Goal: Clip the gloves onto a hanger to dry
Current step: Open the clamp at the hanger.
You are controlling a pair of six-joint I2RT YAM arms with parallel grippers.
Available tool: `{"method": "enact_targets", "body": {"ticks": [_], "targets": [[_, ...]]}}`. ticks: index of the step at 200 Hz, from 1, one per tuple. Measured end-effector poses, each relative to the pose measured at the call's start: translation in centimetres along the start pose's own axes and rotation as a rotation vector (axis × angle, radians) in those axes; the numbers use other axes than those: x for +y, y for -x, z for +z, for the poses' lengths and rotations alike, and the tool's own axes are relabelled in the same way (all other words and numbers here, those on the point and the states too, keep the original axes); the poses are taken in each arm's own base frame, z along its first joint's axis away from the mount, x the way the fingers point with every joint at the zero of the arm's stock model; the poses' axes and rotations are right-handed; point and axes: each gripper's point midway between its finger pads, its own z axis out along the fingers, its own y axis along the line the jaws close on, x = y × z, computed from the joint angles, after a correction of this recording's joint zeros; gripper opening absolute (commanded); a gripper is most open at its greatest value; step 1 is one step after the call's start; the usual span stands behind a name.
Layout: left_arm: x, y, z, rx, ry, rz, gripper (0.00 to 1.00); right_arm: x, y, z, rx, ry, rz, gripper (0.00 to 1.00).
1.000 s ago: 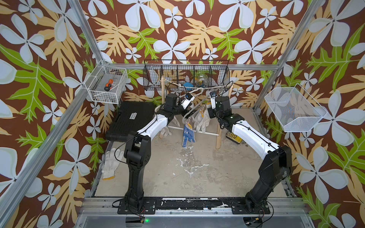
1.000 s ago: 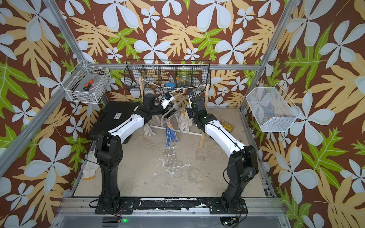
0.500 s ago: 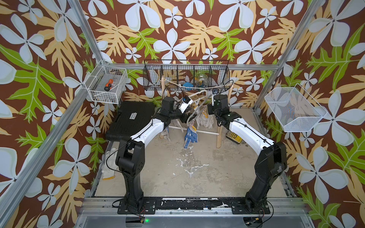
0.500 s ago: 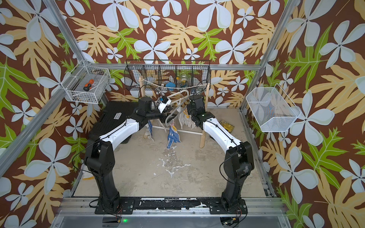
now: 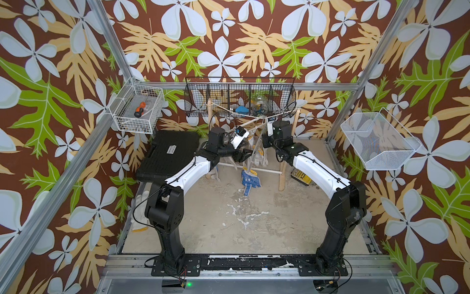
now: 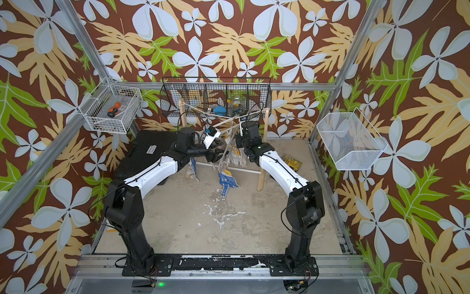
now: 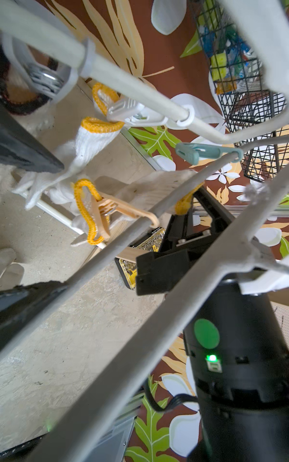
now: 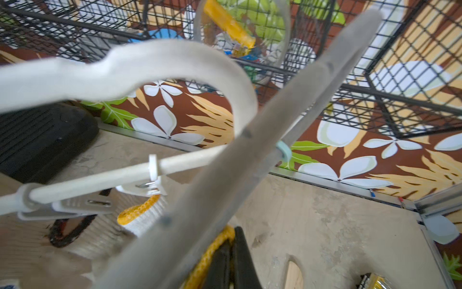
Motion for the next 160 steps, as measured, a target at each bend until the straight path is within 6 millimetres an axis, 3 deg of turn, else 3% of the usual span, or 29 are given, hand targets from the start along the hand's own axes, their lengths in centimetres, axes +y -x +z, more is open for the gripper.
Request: {"method": "enact_targets", "body": {"ticks": [45, 114, 160], "targets": [[0.1, 0.4, 0.1, -0.008, -0.004, 0.006, 0.71, 1.1, -0.4, 0.2, -0.003, 0.057, 0.0, 0.0], [4.6, 0.8, 2.1, -0.019, 0.037, 0.039, 0.71, 0.9, 0.3, 0.1, -0.032, 0.103, 0.014, 0.0], [6.2, 1.4, 3.5, -0.017, 0.037, 0.057, 0.72, -0.1, 0.9, 0.1, -0.047, 0.102, 0.013, 0.0]]}}
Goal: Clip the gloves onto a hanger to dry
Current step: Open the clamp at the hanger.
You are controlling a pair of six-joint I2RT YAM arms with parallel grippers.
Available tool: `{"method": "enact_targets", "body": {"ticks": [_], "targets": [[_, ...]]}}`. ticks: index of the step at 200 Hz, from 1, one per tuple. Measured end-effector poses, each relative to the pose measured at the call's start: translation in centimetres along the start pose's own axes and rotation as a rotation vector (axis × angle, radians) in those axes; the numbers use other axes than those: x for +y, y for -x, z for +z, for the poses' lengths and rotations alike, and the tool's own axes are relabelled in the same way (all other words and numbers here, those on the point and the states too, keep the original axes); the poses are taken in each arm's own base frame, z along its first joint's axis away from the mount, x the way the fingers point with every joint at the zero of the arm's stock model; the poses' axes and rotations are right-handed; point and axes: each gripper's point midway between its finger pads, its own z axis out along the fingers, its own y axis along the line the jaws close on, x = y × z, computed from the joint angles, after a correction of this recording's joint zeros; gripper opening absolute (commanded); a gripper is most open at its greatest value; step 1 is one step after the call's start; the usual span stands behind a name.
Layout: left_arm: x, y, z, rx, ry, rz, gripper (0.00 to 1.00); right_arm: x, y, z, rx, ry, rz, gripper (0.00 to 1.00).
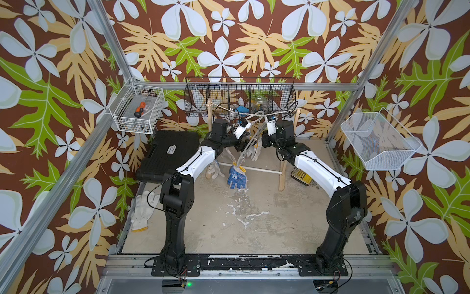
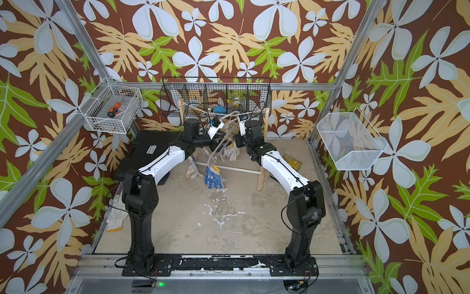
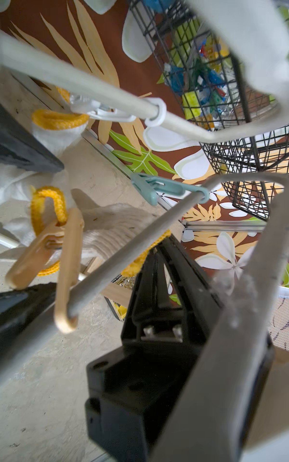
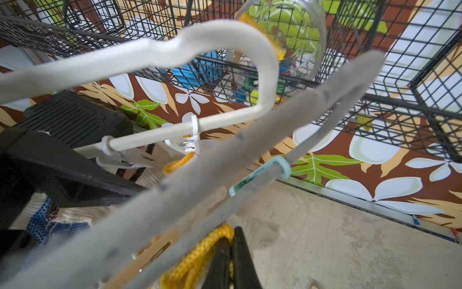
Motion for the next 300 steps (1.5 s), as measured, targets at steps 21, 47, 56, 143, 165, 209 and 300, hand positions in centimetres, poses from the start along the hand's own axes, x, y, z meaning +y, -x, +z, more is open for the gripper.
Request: {"method": "enact_targets", "body": {"ticks": [21, 47, 56, 143, 165, 209, 300], "targets": [[0.3, 0.2, 0.2, 0.002, 0.006, 0.021, 0.73, -0.8, 0.3, -0.1, -0.001, -0.011, -0.008, 0.0], [1.0, 0.1, 0.0, 0.022, 0.018, 0.038, 0.73, -1.4, 0.1, 0.0, 0.014, -0.023, -0.007, 0.0], [1.2, 0.1, -0.3, 0.023, 0.009, 0.034, 0.74, -1.5, 0.0, 0.1, 0.021, -0.027, -0.008, 0.0], [0.0, 0.0, -2.1, 0.074, -0.131, 0.021, 0.73, -3.2, 0.0, 0.7, 0.052, -0.088, -0.011, 0.0], [-0.4, 1.1, -3.2, 0.05, -0.157, 0.015, 0.74, -3.4, 0.1, 0.8, 0.057, -0.098, -0.013, 0.0], [-1.8, 1.4, -4.2, 0.032, -0.223, -0.025, 0.72, -3.6, 0.1, 1.2, 0.065, -0.11, -0.013, 0.0], [3.9, 1.5, -2.6, -0.013, 0.054, -0.015, 0.69, -3.6, 0.4, 2.0, 0.06, -0.109, -0.007, 0.0]]}}
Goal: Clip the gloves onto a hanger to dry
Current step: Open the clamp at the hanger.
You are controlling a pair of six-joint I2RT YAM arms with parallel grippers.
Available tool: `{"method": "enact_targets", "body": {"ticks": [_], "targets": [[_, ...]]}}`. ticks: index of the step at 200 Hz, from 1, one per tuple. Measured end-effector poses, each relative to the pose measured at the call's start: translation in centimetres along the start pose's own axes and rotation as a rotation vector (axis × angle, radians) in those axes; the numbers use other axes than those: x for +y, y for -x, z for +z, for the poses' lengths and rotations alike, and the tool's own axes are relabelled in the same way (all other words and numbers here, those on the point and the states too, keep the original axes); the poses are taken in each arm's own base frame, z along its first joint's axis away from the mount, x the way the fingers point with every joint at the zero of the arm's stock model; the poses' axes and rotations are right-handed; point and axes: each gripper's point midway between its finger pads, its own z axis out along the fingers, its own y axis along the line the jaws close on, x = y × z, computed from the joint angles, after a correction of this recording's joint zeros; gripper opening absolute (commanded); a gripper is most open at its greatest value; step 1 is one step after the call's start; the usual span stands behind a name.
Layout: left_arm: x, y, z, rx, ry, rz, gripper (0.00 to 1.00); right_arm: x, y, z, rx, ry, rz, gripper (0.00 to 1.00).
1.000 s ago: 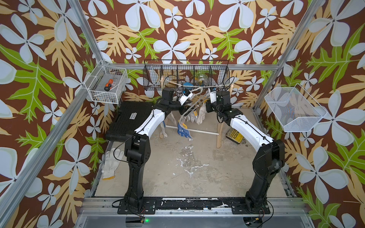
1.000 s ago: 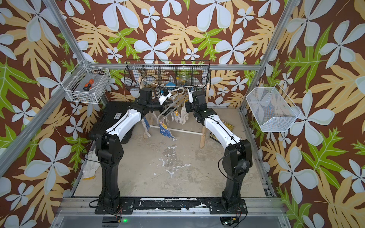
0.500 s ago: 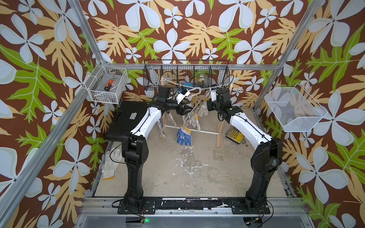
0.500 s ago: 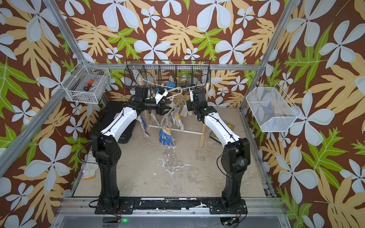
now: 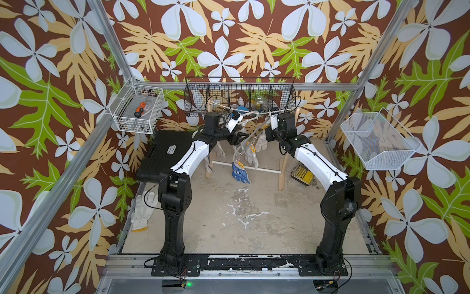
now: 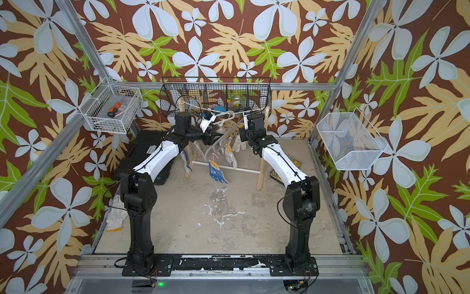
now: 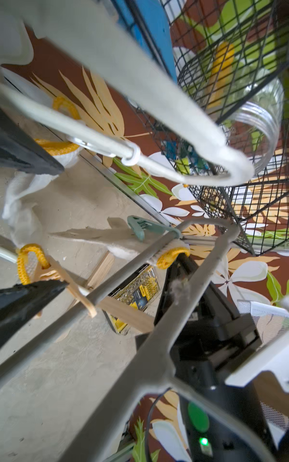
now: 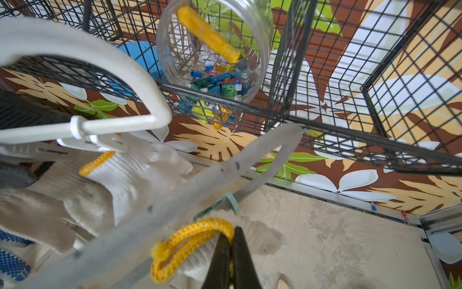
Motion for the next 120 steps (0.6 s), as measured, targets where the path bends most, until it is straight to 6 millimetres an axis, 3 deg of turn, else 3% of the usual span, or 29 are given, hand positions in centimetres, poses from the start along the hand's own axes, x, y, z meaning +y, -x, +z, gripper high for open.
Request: {"method": "enact_targets", "body": {"ticks": [25, 72, 120], "targets": [[0.7, 0.4, 1.1, -0.021, 0.038, 0.034, 0.69, 0.1, -0.3, 0.5, 0.007, 0.002, 0.002, 0.0], [-0.6, 0.4, 3.1, -0.018, 0.022, 0.093, 0.69, 0.3, -0.2, 1.2, 0.005, 0.005, 0.006, 0.0], [-2.6, 0.6, 2.3, 0.005, -0.019, 0.1, 0.7, 1.1, 0.0, 1.1, 0.0, 0.056, 0.007, 0.0]]}}
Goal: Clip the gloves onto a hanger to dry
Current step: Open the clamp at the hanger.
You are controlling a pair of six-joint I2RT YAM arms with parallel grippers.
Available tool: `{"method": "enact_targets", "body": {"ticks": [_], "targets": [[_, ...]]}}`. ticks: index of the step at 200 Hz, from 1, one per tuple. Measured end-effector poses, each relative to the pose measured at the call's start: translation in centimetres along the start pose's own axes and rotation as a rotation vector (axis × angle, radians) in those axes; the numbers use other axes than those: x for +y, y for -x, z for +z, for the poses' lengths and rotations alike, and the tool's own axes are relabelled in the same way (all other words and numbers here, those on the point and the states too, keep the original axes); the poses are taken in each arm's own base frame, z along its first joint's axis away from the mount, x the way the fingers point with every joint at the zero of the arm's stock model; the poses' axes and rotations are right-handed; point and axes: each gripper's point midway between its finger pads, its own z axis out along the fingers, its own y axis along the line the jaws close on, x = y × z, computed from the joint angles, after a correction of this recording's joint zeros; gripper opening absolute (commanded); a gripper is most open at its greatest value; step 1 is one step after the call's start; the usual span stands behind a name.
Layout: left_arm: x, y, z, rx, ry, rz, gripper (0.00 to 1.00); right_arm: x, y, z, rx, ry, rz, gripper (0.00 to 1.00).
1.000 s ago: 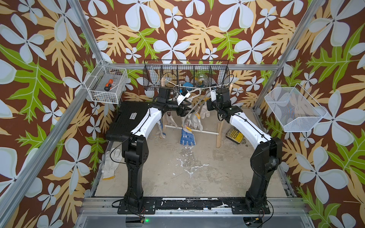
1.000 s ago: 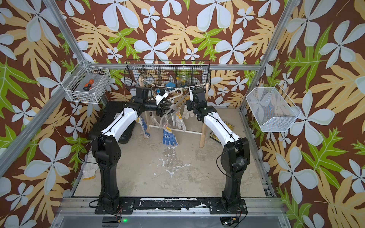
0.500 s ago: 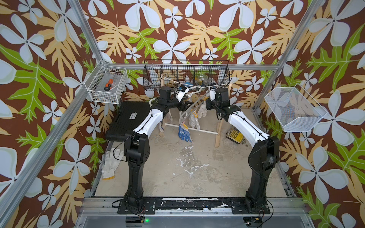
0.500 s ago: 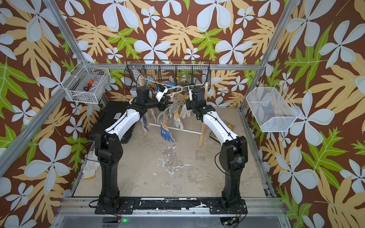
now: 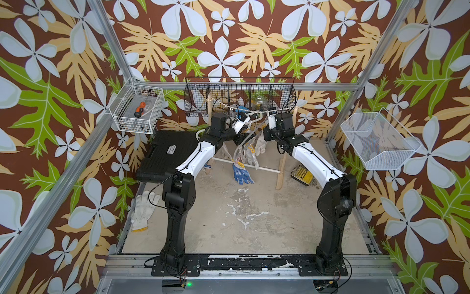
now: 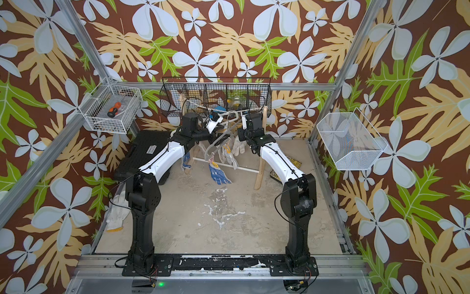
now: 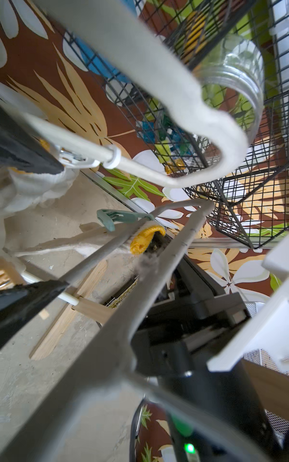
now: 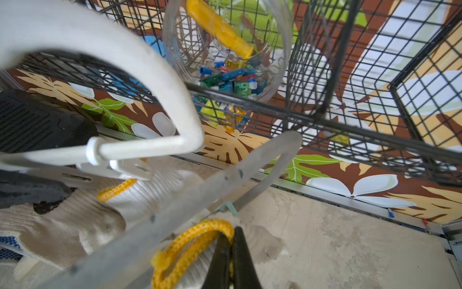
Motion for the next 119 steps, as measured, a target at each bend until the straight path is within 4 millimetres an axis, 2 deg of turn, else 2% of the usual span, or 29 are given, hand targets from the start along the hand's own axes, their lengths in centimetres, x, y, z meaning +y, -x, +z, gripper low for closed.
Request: {"method": "enact_targets", "body": {"ticks": [16, 50, 84, 119], "targets": [[-1.3, -0.1, -0.1, 0.016, -0.027, 0.01, 0.7, 0.4, 0.1, -0.1, -0.002, 0.024, 0.001, 0.0], [-3.3, -2.4, 0.2, 0.082, -0.074, -0.017, 0.7, 1.7, 0.1, -1.1, -0.007, 0.073, 0.0, 0.0], [-4.1, -2.4, 0.3, 0.095, -0.082, -0.02, 0.7, 3.0, -0.4, -1.5, -0.005, 0.122, 0.001, 0.0], [-3.8, -2.5, 0.0, 0.112, -0.054, -0.01, 0.74, 3.6, -0.7, -1.4, -0.001, 0.155, 0.001, 0.0]]}}
